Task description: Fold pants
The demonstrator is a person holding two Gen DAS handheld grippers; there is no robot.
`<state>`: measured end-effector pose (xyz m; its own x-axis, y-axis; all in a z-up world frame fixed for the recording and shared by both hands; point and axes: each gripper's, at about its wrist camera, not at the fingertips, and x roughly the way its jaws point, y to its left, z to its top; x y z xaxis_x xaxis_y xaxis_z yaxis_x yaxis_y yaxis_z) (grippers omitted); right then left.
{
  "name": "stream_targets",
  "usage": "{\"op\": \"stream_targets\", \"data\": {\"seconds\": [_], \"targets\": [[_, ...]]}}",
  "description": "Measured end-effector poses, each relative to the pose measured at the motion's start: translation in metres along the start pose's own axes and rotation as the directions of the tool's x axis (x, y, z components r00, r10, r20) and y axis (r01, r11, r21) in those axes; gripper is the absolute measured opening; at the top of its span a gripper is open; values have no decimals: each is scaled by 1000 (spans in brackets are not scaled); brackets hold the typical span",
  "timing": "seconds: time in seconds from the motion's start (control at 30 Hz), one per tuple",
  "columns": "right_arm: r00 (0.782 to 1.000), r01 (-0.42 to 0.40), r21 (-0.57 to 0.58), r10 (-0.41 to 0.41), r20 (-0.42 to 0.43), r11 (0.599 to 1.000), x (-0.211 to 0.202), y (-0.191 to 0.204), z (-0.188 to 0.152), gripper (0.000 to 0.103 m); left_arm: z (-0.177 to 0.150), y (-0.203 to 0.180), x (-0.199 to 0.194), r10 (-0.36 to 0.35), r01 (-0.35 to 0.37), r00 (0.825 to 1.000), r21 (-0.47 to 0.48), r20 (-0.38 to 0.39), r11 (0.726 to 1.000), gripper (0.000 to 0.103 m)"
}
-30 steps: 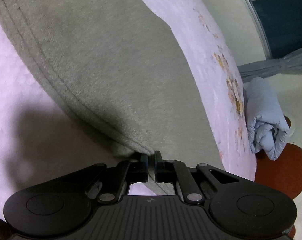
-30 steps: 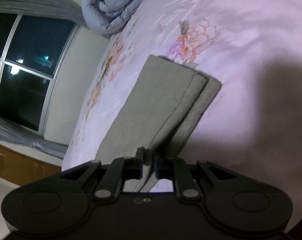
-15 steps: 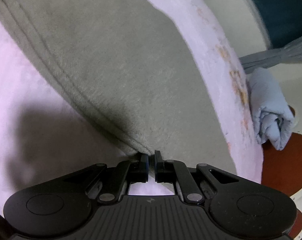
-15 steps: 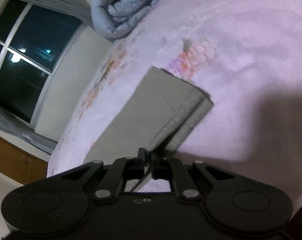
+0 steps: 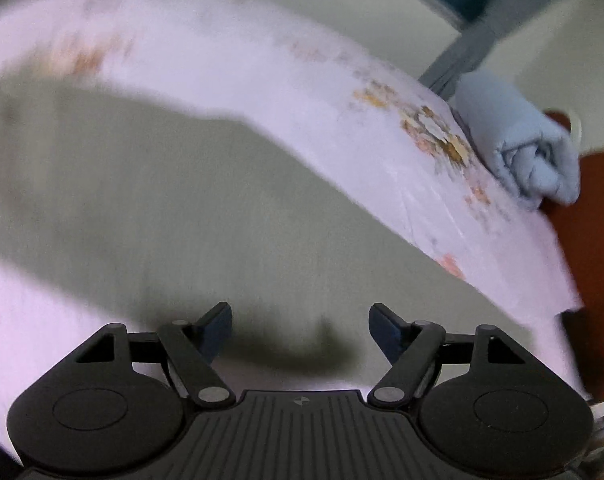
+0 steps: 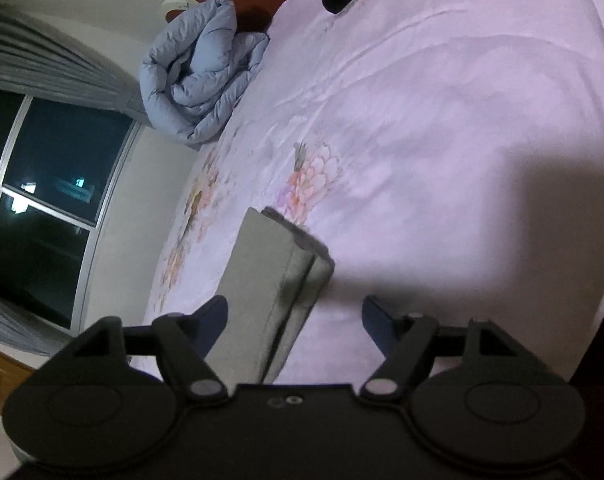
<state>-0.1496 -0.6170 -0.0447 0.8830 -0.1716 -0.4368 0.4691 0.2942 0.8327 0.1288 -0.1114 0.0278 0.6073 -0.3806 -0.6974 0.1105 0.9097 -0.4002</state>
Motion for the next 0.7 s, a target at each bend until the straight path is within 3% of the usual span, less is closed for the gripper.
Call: {"op": "stream_targets", "data": {"seconds": [0.07, 0.13, 0.17, 0.27, 0.33, 0.4, 0.43, 0.5, 0.57, 0.6, 0.7], "targets": [[1000, -10, 9, 10, 4, 1000, 6, 0, 3, 66, 8, -14, 2, 64, -70, 996, 109, 57, 992, 88], [1000, -25, 16, 25, -1, 1000, 9, 0, 6, 59, 14, -20, 11, 92, -100, 994, 161, 55, 982, 88], [999, -37, 7, 37, -3, 999, 13, 2, 7, 53, 16, -20, 15, 89, -94, 995, 167, 37, 981, 88], [999, -14, 7, 14, -49, 1000, 24, 1, 7, 49, 16, -20, 26, 95, -97, 995, 162, 16, 982, 88], [998, 6, -7, -6, -65, 1000, 27, 1, 7, 41, 9, -22, 30, 137, -143, 990, 191, 43, 971, 88], [996, -1, -47, -3, -86, 999, 29, 5, 6, 12, -2, -25, 36, 229, -250, 967, 254, 109, 934, 88], [996, 2, -84, -10, -94, 996, 30, 8, 5, 7, -7, -30, 40, 286, -323, 945, 300, 159, 898, 88], [996, 12, -161, -26, -84, 987, 28, 15, 3, 7, -14, -31, 48, 348, -404, 914, 380, 209, 832, 89], [996, 26, -198, -42, -75, 980, 26, 20, 2, 6, -21, -25, 68, 407, -434, 899, 448, 162, 781, 93], [996, 32, -212, -47, -69, 977, 25, 23, 2, 6, -23, -20, 73, 405, -429, 901, 449, 156, 784, 94], [998, 32, -251, -46, -50, 967, 21, 35, -1, 6, -20, -5, 68, 372, -402, 916, 389, 153, 829, 102]]}}
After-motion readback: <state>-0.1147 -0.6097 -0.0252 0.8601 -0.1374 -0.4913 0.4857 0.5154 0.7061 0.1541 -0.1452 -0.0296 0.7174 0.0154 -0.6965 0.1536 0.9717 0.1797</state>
